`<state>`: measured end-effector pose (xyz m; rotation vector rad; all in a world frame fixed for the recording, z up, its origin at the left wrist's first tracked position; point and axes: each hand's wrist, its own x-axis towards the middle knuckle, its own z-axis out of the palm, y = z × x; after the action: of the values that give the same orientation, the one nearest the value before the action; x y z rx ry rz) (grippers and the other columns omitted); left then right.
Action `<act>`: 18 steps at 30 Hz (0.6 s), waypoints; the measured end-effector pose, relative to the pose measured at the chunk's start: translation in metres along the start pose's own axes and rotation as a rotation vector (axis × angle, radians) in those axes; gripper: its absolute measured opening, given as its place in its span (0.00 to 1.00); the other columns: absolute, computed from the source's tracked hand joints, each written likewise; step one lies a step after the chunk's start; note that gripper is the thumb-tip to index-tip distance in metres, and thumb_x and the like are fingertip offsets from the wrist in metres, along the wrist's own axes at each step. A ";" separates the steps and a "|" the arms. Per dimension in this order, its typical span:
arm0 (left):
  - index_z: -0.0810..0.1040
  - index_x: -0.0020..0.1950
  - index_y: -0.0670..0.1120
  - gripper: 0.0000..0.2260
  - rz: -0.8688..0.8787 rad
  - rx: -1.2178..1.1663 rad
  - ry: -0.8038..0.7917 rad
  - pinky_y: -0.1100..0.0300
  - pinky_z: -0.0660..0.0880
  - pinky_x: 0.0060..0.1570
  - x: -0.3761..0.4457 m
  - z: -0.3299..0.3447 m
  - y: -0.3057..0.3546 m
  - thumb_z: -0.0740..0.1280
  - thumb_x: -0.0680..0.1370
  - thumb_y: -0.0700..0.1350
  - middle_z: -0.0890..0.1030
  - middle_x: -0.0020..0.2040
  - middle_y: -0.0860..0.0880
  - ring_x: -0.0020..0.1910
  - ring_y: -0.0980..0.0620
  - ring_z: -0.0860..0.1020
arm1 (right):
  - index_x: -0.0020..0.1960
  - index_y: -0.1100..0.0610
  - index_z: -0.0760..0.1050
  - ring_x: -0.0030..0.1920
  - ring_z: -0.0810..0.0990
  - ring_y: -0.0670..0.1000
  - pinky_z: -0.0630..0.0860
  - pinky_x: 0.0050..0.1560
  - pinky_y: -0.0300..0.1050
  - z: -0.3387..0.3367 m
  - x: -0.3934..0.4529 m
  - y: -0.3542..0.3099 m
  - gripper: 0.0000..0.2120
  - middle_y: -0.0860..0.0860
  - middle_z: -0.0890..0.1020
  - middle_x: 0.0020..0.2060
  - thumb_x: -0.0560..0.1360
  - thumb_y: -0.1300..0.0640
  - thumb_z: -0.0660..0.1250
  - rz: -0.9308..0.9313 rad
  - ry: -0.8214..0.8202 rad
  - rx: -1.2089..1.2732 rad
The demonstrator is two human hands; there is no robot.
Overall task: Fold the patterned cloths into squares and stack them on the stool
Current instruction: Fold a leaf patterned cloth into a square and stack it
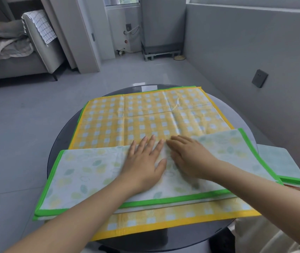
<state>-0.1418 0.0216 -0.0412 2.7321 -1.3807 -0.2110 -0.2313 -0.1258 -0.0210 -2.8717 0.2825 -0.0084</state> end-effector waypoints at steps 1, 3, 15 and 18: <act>0.37 0.77 0.56 0.26 -0.001 0.000 0.005 0.50 0.33 0.73 0.000 0.000 0.000 0.43 0.81 0.59 0.36 0.77 0.54 0.75 0.55 0.34 | 0.76 0.51 0.52 0.76 0.50 0.47 0.47 0.75 0.44 0.007 -0.002 0.001 0.24 0.47 0.55 0.76 0.82 0.48 0.46 -0.004 -0.023 -0.005; 0.38 0.77 0.56 0.26 -0.002 0.004 0.011 0.50 0.33 0.73 0.000 0.000 -0.001 0.44 0.81 0.58 0.36 0.77 0.54 0.75 0.56 0.34 | 0.77 0.48 0.44 0.76 0.42 0.44 0.39 0.74 0.41 0.012 -0.008 0.008 0.25 0.44 0.47 0.76 0.81 0.45 0.43 -0.004 -0.013 -0.024; 0.34 0.76 0.57 0.37 0.003 0.001 0.022 0.52 0.31 0.73 -0.001 0.003 -0.001 0.29 0.67 0.65 0.32 0.76 0.56 0.74 0.58 0.31 | 0.76 0.45 0.43 0.75 0.41 0.43 0.39 0.75 0.42 -0.005 -0.030 0.093 0.28 0.43 0.44 0.76 0.79 0.38 0.42 0.272 0.047 -0.063; 0.34 0.76 0.57 0.37 0.006 -0.003 0.023 0.52 0.32 0.73 -0.001 0.003 -0.001 0.29 0.67 0.65 0.32 0.76 0.56 0.74 0.58 0.32 | 0.76 0.45 0.43 0.76 0.41 0.44 0.39 0.75 0.42 -0.005 -0.030 0.091 0.28 0.43 0.45 0.76 0.79 0.38 0.42 0.265 0.052 -0.057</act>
<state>-0.1421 0.0227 -0.0437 2.7184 -1.3821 -0.1812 -0.2779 -0.2076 -0.0383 -2.8691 0.6814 -0.0259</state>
